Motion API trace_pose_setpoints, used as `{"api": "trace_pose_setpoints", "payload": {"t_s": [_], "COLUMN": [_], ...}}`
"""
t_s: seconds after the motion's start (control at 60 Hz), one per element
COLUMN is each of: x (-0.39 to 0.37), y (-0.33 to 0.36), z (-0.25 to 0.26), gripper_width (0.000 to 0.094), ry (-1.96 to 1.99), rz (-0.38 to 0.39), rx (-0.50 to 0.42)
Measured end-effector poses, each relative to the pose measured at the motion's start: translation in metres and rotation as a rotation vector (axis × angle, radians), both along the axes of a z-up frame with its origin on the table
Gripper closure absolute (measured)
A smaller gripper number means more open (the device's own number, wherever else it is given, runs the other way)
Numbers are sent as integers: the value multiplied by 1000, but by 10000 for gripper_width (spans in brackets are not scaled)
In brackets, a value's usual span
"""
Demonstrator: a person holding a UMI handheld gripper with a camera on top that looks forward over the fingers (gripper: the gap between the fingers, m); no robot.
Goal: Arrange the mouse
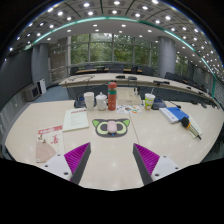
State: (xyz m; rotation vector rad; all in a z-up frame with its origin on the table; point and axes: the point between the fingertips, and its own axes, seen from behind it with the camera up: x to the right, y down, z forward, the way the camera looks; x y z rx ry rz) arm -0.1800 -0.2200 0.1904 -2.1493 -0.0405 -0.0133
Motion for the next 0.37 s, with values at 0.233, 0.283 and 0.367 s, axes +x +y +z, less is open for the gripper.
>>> {"api": "trace_pose_setpoints", "payload": {"t_s": [0.233, 0.283, 0.367], "x": [11, 13, 15], "y": [-77, -84, -91], "z": [16, 21, 27], "gripper_width": [79, 83, 82], "ry": [-4, -4, -7], "rz": [-10, -13, -12], "rx": [17, 25, 39]}}
